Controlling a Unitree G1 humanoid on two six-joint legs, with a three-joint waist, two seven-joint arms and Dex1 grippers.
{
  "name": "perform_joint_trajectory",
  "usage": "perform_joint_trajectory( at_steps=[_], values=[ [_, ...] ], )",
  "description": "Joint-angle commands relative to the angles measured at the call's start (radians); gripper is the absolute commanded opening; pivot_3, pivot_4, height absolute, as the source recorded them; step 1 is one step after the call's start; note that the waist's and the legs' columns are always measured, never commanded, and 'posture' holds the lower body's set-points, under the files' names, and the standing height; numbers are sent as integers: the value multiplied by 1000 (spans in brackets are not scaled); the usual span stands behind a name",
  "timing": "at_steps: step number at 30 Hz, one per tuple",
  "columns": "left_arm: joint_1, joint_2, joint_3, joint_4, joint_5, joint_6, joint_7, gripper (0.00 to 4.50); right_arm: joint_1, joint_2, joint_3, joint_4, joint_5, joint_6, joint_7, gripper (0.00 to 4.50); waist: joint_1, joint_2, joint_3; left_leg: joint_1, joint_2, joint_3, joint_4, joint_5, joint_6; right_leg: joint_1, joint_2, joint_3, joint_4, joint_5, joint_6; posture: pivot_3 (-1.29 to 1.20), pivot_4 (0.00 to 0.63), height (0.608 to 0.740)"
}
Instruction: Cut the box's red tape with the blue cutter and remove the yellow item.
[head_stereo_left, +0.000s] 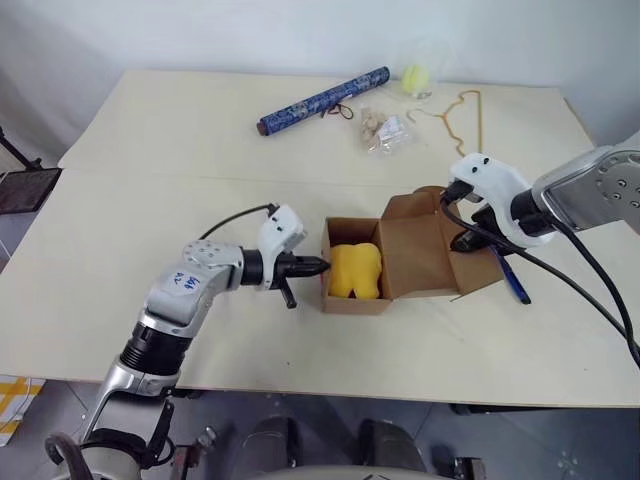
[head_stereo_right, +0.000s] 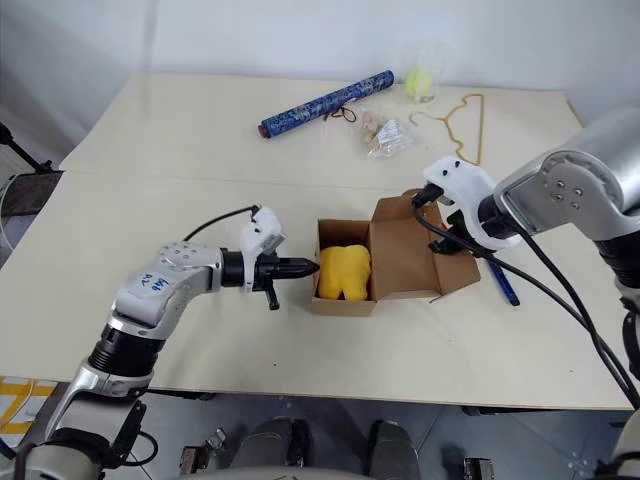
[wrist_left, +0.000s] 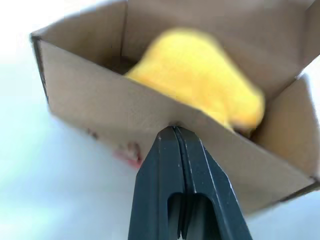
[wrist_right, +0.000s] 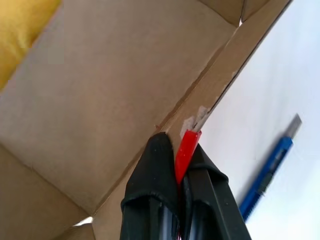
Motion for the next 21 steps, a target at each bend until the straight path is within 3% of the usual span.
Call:
perform_joint_trajectory(
  at_steps=[1,6,9,16,19,21],
  values=[
    [-27,-27,-5,-23,-4,-8,18,0,8,26,-64,-27,13,4,13,47,-2,0,0,0,0,0,0,0,0,0,0,0,0,0,0,0,150,740],
    [-19,-34,21,-37,-31,24,23,0,49,38,-110,-31,12,4,-8,47,-4,0,0,0,-1,1,0,0,0,0,1,0,0,0,0,0,150,740],
    [-11,-26,31,-49,-34,49,26,533,79,45,-157,-37,11,4,-20,683,-4,0,0,0,-1,1,0,0,0,0,1,0,0,0,0,0,150,740],
    [18,44,64,-72,-48,53,-7,2583,198,-9,-315,-96,23,4,29,3061,-3,0,0,0,-1,1,0,0,0,0,1,0,0,0,0,0,150,740],
    [64,118,149,-67,-84,-12,-70,3516,455,-78,-543,-132,-78,-367,214,4067,-1,-2,0,0,-1,0,0,0,-1,1,1,-2,-1,0,0,0,150,740],
    [95,162,173,-57,-87,-78,-114,4134,559,-81,-645,-113,-111,-489,287,4500,-2,-2,1,0,-3,1,-1,0,-1,1,1,-1,-2,0,1,0,150,740]
  ],
)
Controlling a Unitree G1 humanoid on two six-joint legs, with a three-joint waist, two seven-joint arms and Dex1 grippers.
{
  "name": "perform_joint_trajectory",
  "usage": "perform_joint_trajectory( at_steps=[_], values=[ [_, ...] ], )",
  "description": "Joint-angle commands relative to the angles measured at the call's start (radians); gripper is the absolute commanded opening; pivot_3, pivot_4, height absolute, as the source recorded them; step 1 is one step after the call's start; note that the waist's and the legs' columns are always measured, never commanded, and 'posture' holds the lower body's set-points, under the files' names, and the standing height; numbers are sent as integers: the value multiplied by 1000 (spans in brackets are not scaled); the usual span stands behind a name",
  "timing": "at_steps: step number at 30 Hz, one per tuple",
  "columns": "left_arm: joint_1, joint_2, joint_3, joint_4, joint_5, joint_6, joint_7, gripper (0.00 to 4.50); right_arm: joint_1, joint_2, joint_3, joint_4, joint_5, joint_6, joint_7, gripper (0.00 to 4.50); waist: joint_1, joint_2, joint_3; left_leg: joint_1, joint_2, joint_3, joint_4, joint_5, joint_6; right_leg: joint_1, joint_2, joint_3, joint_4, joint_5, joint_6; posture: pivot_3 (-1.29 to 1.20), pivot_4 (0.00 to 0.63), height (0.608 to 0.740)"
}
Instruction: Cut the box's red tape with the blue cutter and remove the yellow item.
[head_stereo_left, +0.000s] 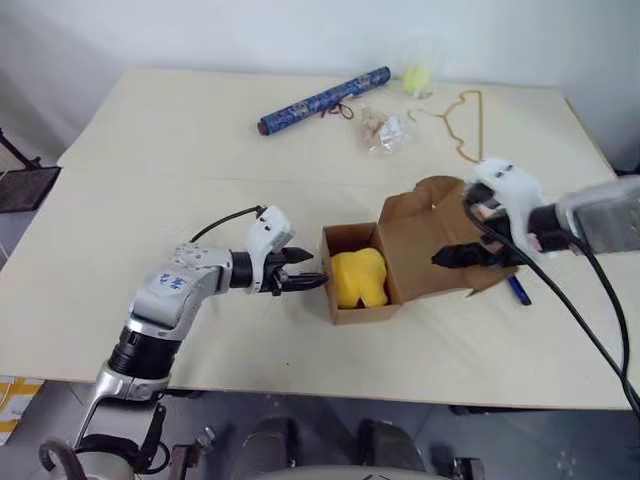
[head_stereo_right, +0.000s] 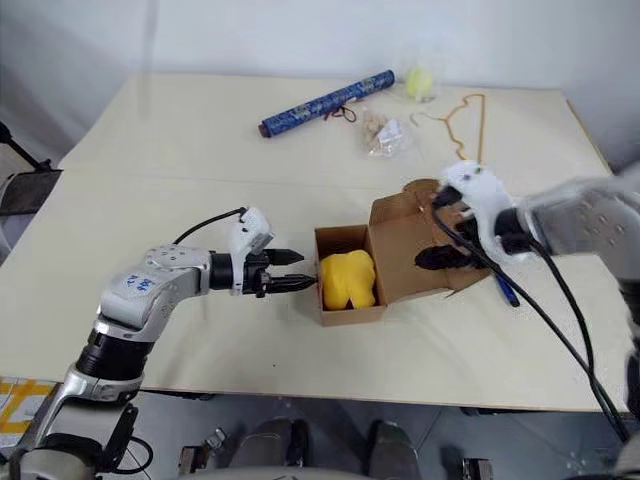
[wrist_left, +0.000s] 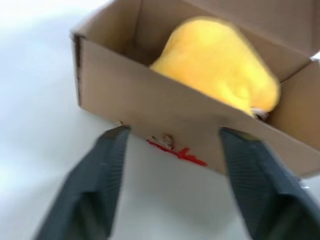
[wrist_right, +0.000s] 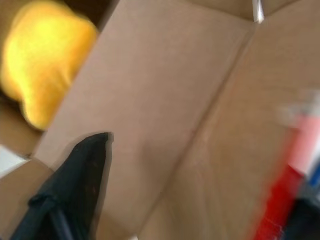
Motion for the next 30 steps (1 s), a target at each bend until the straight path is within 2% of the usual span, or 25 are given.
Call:
perform_joint_trajectory(
  at_steps=[1,5,9,12,13,16,18,21,24,27,29,30],
  values=[
    [38,63,65,-8,-23,-122,-80,4451,112,-31,-194,6,-77,-237,139,4500,-2,0,0,0,0,1,0,0,0,0,0,0,0,0,0,0,150,740],
    [137,125,226,50,-79,-245,-154,4482,303,-71,-325,60,-187,-538,402,4500,-3,0,0,3,1,3,0,0,0,1,1,1,1,0,0,0,150,740],
    [241,186,308,117,-56,-396,-191,4482,328,-25,-398,136,-191,-679,539,4500,-17,0,0,5,1,5,0,0,0,1,1,2,1,0,0,0,150,740],
    [351,237,365,203,16,-537,-167,4482,289,42,-441,130,-128,-713,586,4500,-26,0,0,6,3,5,0,0,0,2,0,2,1,0,-1,0,150,740],
    [395,245,402,220,-7,-543,-190,4482,294,50,-466,107,-61,-657,604,4500,-29,1,0,6,4,5,0,0,0,2,0,2,1,0,-1,0,150,740],
    [467,250,504,188,-150,-474,-259,4482,404,84,-459,-42,-151,-855,722,4500,-30,1,0,6,7,6,-1,0,-1,0,0,2,3,0,-1,0,150,740],
    [454,258,511,140,-189,-445,-265,4482,438,104,-471,-99,-144,-867,709,4500,-16,0,0,6,8,4,-1,-1,-2,0,1,0,4,0,-1,0,150,740],
    [395,274,473,72,-213,-408,-272,4482,479,90,-481,-143,-174,-906,742,4500,3,0,0,6,4,2,1,0,0,2,-2,0,4,0,-1,0,150,740],
    [226,301,340,2,-203,-315,-263,4482,490,68,-526,-159,-159,-886,734,4500,8,0,0,6,2,1,2,1,1,4,-4,0,4,1,0,0,150,740],
    [-6,323,144,5,-152,-76,-218,4482,504,52,-557,-162,-169,-882,724,4500,7,0,0,6,1,2,2,1,2,4,-4,1,3,2,0,0,150,740],
    [-163,289,-3,10,-106,-8,-235,4482,548,44,-596,-166,-177,-872,729,4500,6,0,0,6,-1,2,2,1,2,3,-3,1,4,2,0,0,150,740],
    [-258,226,-62,41,-86,1,-227,4482,582,44,-621,-172,-188,-875,731,4500,6,-1,0,6,-2,2,2,1,1,4,-1,0,5,2,0,0,150,740]
  ],
)
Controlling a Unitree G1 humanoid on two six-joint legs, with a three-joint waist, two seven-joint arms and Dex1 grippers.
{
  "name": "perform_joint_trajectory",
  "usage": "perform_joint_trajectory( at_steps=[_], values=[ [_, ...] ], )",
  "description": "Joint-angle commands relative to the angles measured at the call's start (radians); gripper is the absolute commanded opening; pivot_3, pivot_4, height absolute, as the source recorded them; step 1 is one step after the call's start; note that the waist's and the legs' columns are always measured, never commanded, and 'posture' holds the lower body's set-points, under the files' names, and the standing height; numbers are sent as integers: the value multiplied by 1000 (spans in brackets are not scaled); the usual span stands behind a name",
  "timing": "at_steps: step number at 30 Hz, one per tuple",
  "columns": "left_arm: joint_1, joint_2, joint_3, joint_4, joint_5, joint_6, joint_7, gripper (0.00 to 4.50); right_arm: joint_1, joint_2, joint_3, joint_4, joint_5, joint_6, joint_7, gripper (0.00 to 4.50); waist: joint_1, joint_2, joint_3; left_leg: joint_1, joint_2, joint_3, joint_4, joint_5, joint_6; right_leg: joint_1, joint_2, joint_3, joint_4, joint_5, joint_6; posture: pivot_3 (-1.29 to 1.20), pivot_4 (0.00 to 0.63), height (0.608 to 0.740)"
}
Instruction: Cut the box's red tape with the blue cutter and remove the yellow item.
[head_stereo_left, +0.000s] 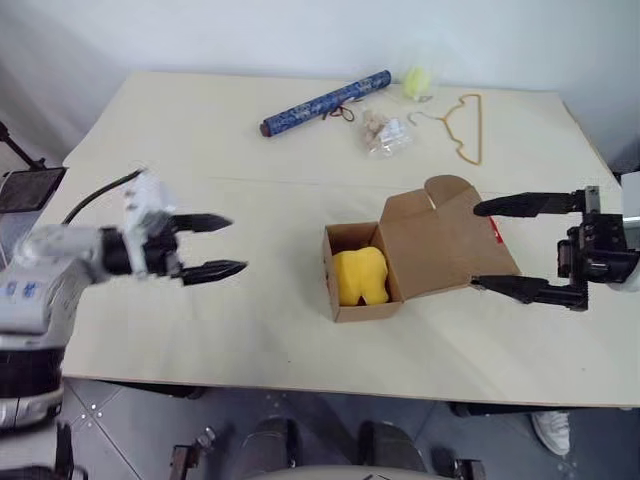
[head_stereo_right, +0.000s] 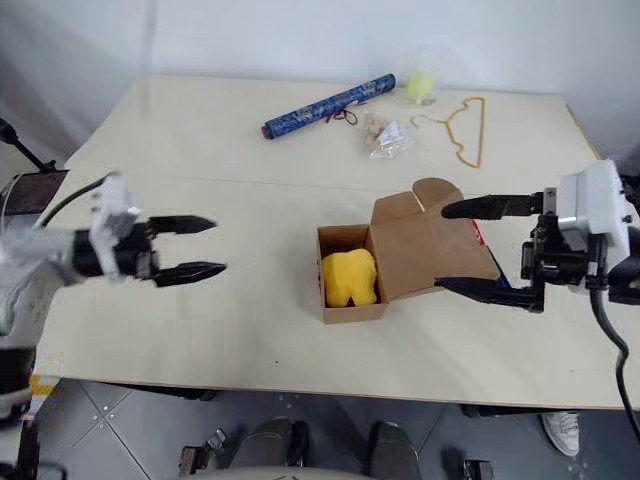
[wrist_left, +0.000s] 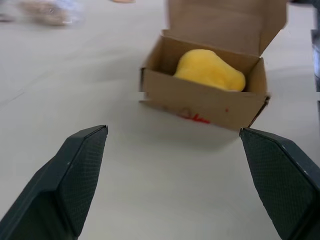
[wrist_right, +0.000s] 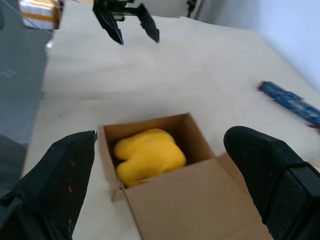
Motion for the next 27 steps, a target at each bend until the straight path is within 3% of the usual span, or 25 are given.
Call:
perform_joint_trajectory(
  at_steps=[1,6,9,15,19,27],
  values=[
    [-194,-115,-163,36,56,68,9,4482,65,-14,-90,-26,-21,-3,3,4500,5,0,0,0,1,0,0,0,-1,0,1,0,0,0,0,0,150,740],
    [-398,-319,-443,264,303,-186,-19,4482,236,25,-209,-104,-46,-1,-7,4500,4,-1,0,0,0,5,-1,0,-1,-2,2,0,-1,0,0,0,150,740],
    [-426,-405,-472,359,334,-249,-48,4482,299,41,-243,-158,-29,24,-40,4500,-5,-1,0,0,1,10,-2,0,-1,-2,3,1,-3,0,0,0,150,740],
    [-458,-478,-539,498,454,-375,-84,4482,402,80,-314,-258,16,100,-107,4500,-3,-2,1,0,2,4,-1,0,-1,-3,2,2,-2,0,-1,0,150,740],
    [-480,-526,-538,599,494,-418,-100,3677,442,98,-324,-297,36,115,-128,4500,4,-2,1,-1,1,1,3,0,0,-1,2,2,-2,0,-1,0,150,740],
    [-504,-607,-435,688,457,-459,-122,1255,459,124,-304,-318,46,98,-168,4500,9,-2,1,-2,2,0,8,-1,2,0,1,2,0,0,-1,0,150,740]
  ],
)
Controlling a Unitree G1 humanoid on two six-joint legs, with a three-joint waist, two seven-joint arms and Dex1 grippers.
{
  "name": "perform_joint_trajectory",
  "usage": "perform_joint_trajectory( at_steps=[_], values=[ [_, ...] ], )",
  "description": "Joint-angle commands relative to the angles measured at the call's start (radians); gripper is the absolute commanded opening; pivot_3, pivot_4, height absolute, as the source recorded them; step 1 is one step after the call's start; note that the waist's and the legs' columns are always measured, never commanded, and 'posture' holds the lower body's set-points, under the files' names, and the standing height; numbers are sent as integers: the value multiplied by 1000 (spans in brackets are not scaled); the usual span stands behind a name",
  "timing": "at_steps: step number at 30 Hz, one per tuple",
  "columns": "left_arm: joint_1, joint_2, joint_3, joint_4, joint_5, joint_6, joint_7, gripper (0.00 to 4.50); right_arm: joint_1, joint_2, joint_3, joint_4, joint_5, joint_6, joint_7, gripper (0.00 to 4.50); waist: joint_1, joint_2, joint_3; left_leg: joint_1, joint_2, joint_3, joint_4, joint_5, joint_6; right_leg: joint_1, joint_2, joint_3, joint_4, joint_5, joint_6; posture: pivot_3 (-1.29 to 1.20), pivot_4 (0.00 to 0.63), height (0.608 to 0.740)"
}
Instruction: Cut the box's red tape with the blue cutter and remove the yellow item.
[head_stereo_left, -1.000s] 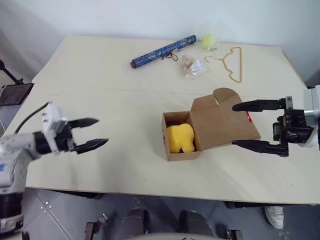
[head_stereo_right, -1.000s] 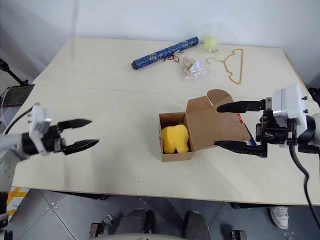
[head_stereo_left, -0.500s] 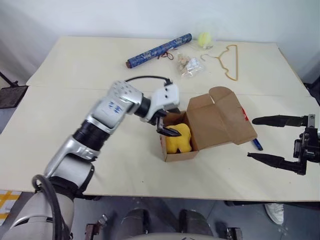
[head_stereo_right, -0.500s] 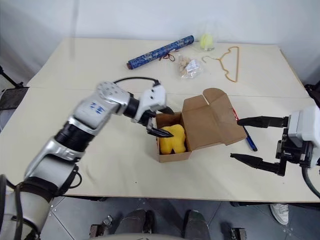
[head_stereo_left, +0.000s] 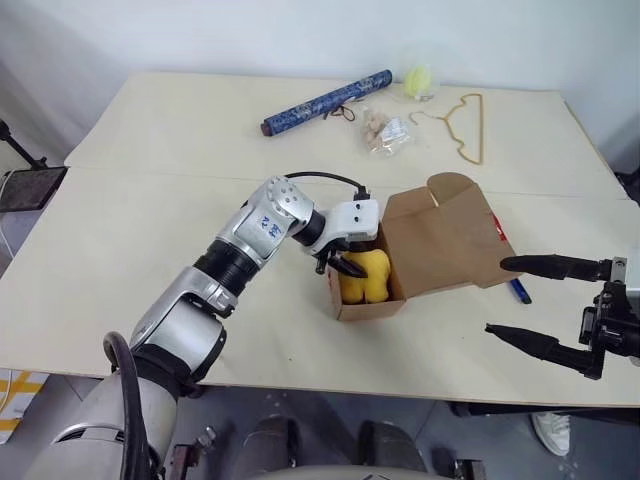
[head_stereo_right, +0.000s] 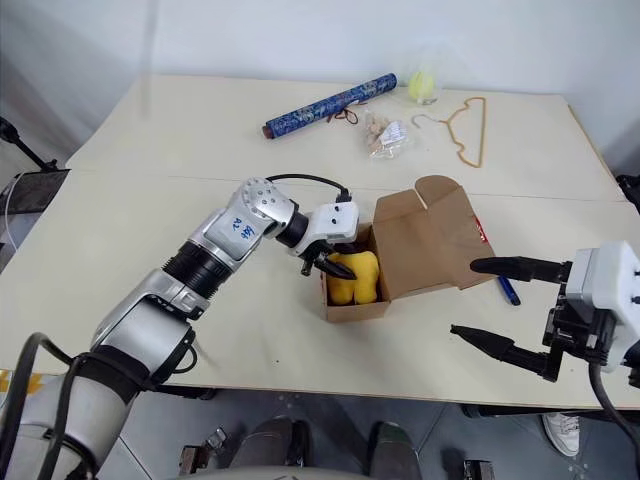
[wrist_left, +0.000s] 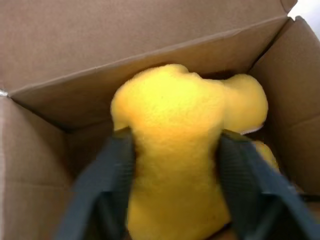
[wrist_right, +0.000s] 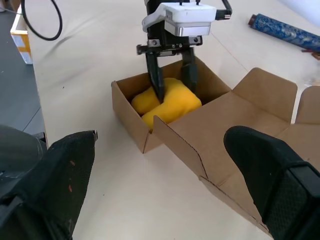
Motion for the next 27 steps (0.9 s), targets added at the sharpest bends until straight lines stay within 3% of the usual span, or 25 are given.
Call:
perform_joint_trajectory(
  at_steps=[1,4,12,13,16,20,23,27],
  values=[
    [-44,-40,98,5,-67,-23,-34,953,-2,19,-7,-32,11,-24,-23,4500,0,0,0,0,0,0,1,0,0,0,0,0,0,0,0,0,150,740],
    [-76,-76,212,52,-149,-34,-45,108,-16,25,15,-19,4,-41,-33,4500,0,0,0,-2,1,-1,3,0,0,0,0,0,1,0,0,0,150,740],
    [-62,-106,395,162,-254,-205,-102,46,-82,18,70,57,-37,-104,-33,4500,-13,0,0,-1,0,-1,4,0,1,0,0,-1,3,0,0,0,150,740],
    [-45,-108,487,171,-311,-254,-39,46,-112,20,104,70,-40,-115,-35,4500,-13,0,0,-1,0,-1,4,0,1,0,0,-1,3,0,0,0,150,740],
    [38,-36,705,117,-439,-298,83,46,-206,45,215,78,-30,-133,-55,4500,-30,0,0,-1,2,-1,4,0,1,-1,0,0,3,0,-1,0,150,740],
    [177,112,765,-18,-436,-244,124,46,-293,99,317,77,-18,-151,-80,4500,-46,0,0,2,1,-5,1,0,-1,-1,2,0,5,1,-2,0,150,740],
    [379,277,796,-133,-413,-200,109,46,-356,151,429,82,-28,-171,-65,4500,-43,0,0,2,1,-6,1,1,-2,-1,2,0,5,1,-2,0,150,740],
    [639,415,791,-231,-370,-237,68,46,-411,193,532,107,-42,-184,-44,4500,-34,0,0,1,2,-6,1,0,-1,-1,1,0,4,1,-2,0,150,740]
  ],
)
